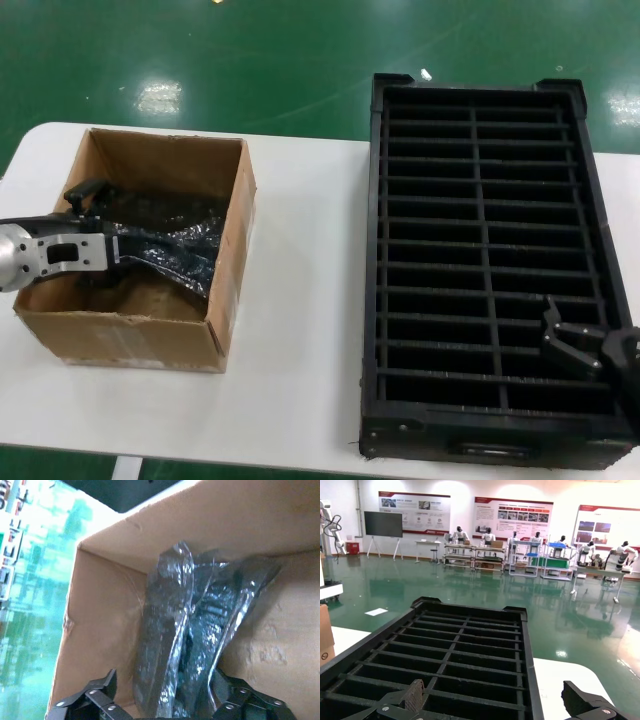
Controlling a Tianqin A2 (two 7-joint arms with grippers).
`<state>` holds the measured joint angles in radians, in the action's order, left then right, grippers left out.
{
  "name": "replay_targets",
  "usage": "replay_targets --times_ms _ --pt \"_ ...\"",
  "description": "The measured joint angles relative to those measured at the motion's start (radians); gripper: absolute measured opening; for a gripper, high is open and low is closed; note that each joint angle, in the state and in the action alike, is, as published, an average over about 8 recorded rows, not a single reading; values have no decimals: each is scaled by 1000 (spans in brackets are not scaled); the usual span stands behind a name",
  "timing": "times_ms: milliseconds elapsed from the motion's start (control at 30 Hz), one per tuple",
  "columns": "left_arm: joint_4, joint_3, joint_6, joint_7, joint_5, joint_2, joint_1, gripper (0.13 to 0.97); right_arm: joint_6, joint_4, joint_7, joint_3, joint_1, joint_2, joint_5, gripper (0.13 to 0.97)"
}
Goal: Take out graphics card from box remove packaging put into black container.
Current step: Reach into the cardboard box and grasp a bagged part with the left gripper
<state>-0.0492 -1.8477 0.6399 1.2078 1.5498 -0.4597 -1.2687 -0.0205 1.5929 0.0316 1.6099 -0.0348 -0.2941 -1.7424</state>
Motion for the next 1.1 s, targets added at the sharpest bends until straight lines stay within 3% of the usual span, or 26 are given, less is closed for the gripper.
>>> replay_targets --times_ms 267,367,667,967,1100 --pt "-97 -13 39 -49 -9 -15 29 761 0 0 0 0 0 0 0 966" --pt "-117 -14 38 -57 -9 -17 32 761 0 0 0 0 0 0 0 966" --pt "-33 26 -19 32 29 8 -4 892 0 0 0 0 0 0 0 966" --pt "13 69 -91 100 70 34 -3 958 0 0 0 0 0 0 0 966" --pt "20 83 -113 122 84 46 2 946 0 0 0 0 0 0 0 966"
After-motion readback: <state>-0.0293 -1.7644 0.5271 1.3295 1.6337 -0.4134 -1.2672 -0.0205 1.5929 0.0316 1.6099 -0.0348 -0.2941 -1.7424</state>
